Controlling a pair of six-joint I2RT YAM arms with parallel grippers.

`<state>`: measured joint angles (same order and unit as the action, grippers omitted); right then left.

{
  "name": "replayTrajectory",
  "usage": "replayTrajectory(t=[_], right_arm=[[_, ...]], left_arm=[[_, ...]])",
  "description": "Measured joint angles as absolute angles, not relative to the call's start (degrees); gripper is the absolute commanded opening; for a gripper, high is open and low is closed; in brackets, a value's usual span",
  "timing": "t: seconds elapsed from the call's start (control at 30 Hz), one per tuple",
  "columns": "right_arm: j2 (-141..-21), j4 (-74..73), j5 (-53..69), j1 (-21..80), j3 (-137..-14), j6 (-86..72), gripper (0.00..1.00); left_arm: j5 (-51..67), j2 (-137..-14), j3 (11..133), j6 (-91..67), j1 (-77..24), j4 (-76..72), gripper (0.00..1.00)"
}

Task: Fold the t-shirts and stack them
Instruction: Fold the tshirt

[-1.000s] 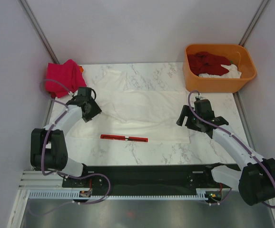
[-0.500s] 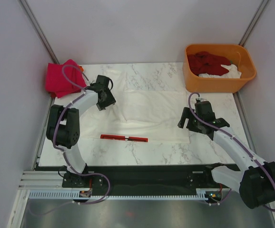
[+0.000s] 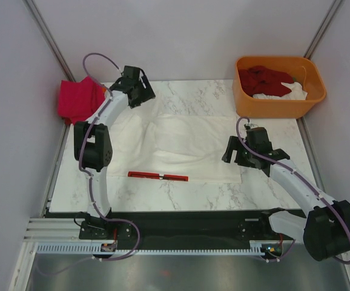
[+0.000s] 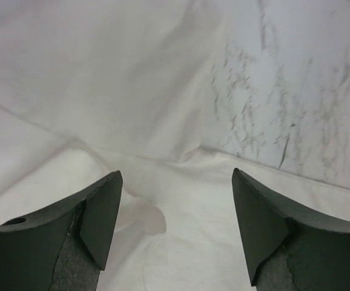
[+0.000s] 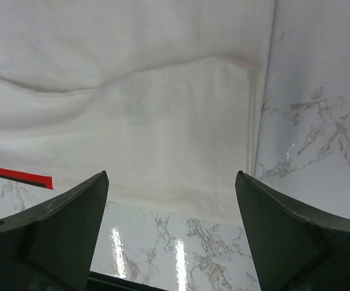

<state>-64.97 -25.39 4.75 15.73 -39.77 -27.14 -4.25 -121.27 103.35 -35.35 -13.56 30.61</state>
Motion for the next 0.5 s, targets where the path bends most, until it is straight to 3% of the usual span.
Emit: replayTrajectory(t=[0.27,0.5], right_arm=[[-66.5,-23.9,6.1,15.8,-40.7,-25.8,0.95],[-66.5,-23.7,7.7,15.8,-40.7,-24.6,0.95]], left_arm=[[4.1,-132.3,128.7,-26.6,-6.2,27.1,0.84],[10.7,-145.3,134.9,-25.5,-1.8,22.0,0.84]])
